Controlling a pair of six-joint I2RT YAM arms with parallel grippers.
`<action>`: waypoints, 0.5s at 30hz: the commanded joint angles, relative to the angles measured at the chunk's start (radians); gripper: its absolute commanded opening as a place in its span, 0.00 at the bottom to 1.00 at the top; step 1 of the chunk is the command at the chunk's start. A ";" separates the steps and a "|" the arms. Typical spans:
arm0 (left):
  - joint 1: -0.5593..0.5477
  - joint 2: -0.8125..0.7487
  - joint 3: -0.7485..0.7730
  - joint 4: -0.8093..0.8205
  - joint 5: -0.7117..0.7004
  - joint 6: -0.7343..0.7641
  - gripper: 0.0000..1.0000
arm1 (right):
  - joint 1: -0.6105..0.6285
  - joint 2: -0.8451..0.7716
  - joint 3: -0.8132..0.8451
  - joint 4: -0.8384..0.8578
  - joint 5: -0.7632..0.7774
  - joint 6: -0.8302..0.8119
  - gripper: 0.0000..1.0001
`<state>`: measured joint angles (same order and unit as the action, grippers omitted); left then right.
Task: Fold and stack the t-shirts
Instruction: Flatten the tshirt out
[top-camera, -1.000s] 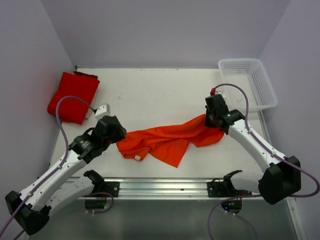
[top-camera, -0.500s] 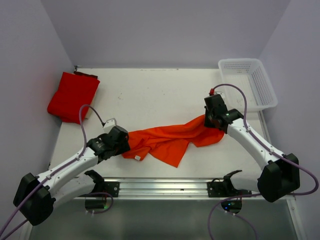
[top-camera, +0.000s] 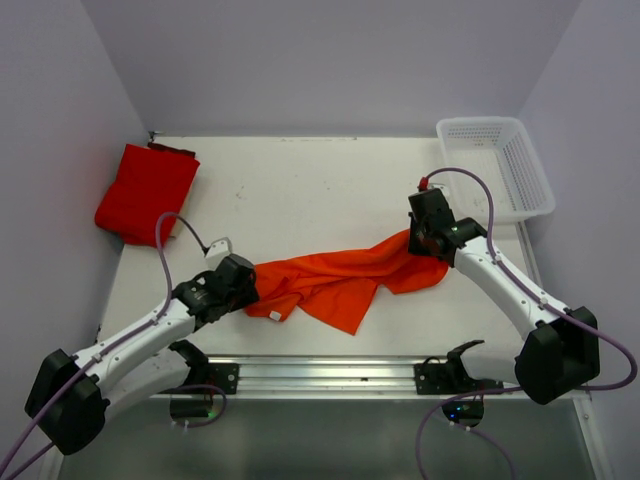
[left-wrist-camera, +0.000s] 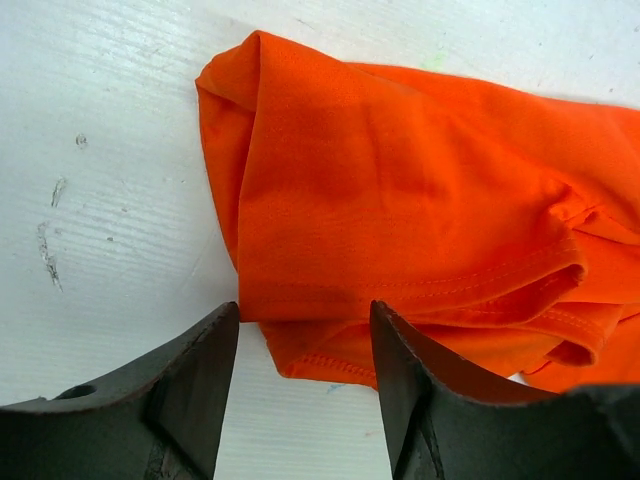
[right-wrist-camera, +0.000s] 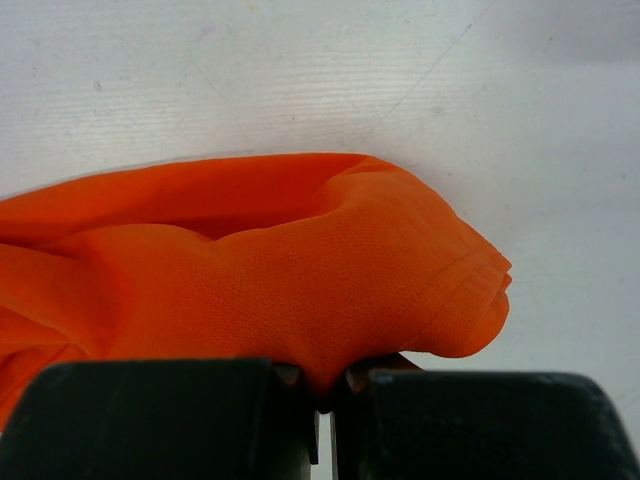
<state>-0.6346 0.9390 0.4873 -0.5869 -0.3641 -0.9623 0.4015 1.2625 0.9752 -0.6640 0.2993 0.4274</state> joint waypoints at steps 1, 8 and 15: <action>0.009 -0.032 -0.027 0.067 -0.032 -0.021 0.57 | -0.001 -0.008 0.005 0.021 0.000 -0.012 0.00; 0.009 0.006 -0.016 0.033 -0.016 -0.029 0.57 | -0.001 -0.011 0.002 0.018 0.000 -0.012 0.00; 0.010 -0.043 -0.009 -0.002 -0.030 -0.039 0.58 | -0.003 -0.012 0.000 0.021 0.000 -0.012 0.00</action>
<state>-0.6346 0.9291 0.4644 -0.5850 -0.3679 -0.9844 0.4015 1.2625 0.9752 -0.6640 0.2970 0.4274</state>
